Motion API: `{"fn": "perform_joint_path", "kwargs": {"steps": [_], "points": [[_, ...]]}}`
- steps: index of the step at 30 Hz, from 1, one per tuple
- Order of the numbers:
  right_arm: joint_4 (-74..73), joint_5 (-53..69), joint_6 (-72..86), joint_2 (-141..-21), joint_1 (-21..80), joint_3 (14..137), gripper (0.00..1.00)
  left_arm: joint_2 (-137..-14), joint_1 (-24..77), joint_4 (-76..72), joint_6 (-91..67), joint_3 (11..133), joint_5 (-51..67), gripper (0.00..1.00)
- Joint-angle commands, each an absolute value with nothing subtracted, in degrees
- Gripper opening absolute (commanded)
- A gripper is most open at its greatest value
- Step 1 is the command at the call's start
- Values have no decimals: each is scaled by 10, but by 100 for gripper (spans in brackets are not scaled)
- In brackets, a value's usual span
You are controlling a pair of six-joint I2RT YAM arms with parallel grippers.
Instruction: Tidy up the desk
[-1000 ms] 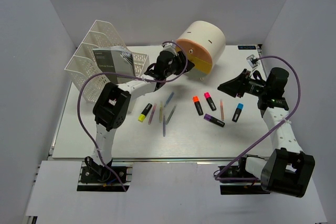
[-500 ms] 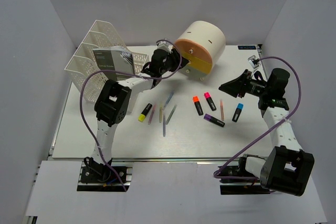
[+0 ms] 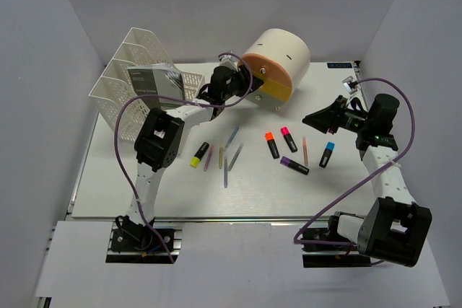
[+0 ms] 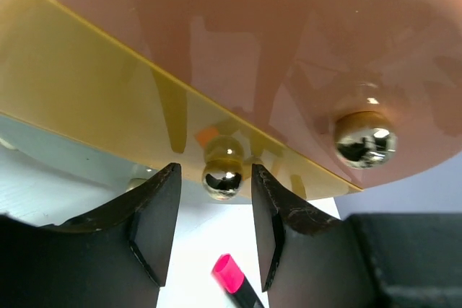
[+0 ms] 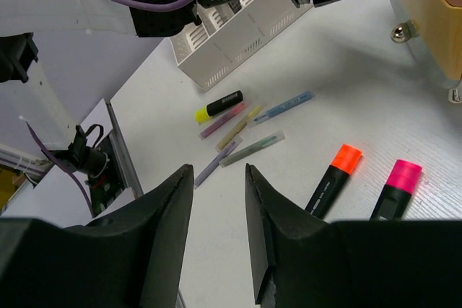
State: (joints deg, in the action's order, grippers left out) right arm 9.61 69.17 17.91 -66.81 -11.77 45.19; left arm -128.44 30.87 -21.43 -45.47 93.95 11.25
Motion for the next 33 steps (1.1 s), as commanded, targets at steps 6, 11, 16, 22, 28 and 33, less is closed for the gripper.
{"fn": "perform_joint_path", "kwargs": {"steps": [6, 11, 16, 22, 28, 33], "points": [[113, 694, 171, -669, -124, 451, 41, -1290, 309, -229, -472, 959, 123, 52], [113, 695, 171, -668, -127, 451, 41, -1298, 309, -240, -489, 963, 128, 46], [113, 695, 171, -668, -127, 452, 41, -1300, 309, -249, -506, 960, 135, 38], [113, 694, 171, -668, -128, 451, 41, -1289, 309, -253, -512, 945, 134, 22], [112, 690, 166, -671, -132, 448, 41, -1260, 309, -247, -494, 922, 130, 17], [103, 680, 154, -675, -133, 448, 42, -1213, 309, -238, -462, 869, 123, 17]]}}
